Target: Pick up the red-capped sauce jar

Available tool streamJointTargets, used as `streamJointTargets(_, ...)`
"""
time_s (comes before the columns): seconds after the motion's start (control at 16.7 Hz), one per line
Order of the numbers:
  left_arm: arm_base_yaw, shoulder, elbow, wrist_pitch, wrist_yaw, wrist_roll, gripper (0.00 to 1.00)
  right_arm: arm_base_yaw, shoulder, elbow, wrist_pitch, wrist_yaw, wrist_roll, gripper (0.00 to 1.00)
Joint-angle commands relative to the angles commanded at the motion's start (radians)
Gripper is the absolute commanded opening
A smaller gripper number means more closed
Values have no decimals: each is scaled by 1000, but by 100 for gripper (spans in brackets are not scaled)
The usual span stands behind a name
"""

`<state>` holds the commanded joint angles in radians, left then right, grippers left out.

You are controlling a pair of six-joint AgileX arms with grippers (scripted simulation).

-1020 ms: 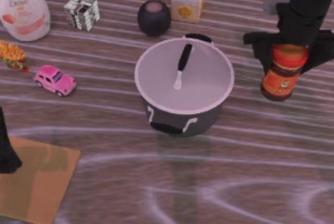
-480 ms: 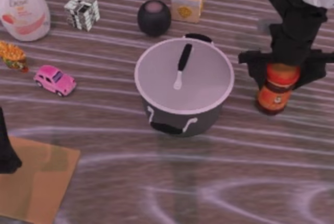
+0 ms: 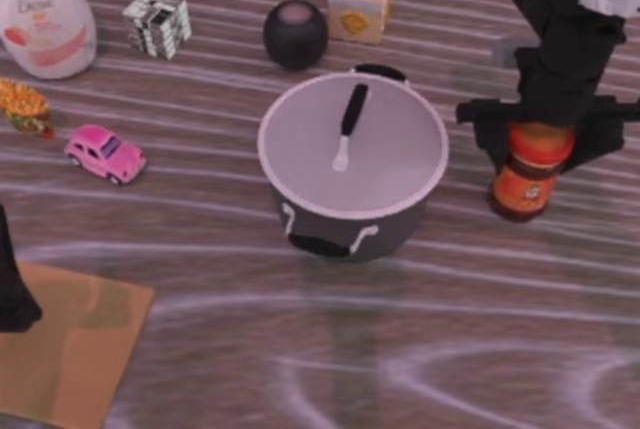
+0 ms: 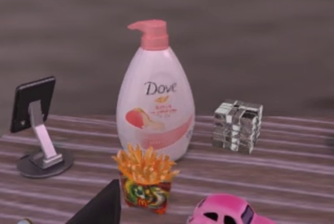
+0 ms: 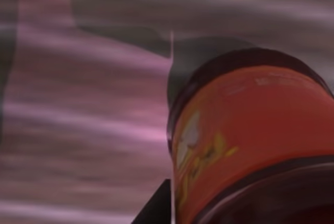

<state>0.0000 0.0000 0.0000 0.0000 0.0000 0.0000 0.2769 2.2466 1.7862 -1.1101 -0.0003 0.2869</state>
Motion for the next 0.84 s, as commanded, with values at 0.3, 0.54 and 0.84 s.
streamJointTargets(0.3, 0, 0, 0, 0, 0, 0, 100, 0, 0, 0, 0, 0, 0, 75)
streamJointTargets(0.54, 0, 0, 0, 0, 0, 0, 100, 0, 0, 0, 0, 0, 0, 100)
streamJointTargets(0.84, 0, 0, 0, 0, 0, 0, 100, 0, 0, 0, 0, 0, 0, 100)
